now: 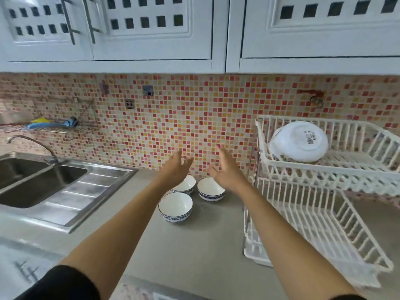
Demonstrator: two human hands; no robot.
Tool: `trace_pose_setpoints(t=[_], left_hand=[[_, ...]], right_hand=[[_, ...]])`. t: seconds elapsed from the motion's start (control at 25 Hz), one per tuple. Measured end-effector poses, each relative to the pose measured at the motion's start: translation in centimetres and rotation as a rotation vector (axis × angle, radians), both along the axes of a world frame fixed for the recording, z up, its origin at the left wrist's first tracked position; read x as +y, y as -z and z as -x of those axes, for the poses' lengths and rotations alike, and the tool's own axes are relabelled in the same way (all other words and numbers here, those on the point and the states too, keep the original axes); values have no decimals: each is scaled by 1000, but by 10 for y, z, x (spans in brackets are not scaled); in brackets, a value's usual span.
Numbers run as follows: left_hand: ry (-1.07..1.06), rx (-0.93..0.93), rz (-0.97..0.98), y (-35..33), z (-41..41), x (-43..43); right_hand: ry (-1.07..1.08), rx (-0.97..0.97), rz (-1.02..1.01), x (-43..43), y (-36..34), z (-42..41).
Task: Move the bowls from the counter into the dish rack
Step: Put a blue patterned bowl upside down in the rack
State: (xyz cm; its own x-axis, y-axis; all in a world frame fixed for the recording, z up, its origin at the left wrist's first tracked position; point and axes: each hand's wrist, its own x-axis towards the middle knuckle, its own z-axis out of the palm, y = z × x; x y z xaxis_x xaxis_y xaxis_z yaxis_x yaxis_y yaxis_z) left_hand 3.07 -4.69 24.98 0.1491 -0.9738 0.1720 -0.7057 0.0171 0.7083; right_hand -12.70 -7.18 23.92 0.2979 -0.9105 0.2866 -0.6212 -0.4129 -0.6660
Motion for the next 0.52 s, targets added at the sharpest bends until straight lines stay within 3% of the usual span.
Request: trace_pose_setpoints(t=[0.52], left_hand=[[-185,29,-446,182,-94,-57]], right_hand=[[60,124,-457,-86,179,-75]])
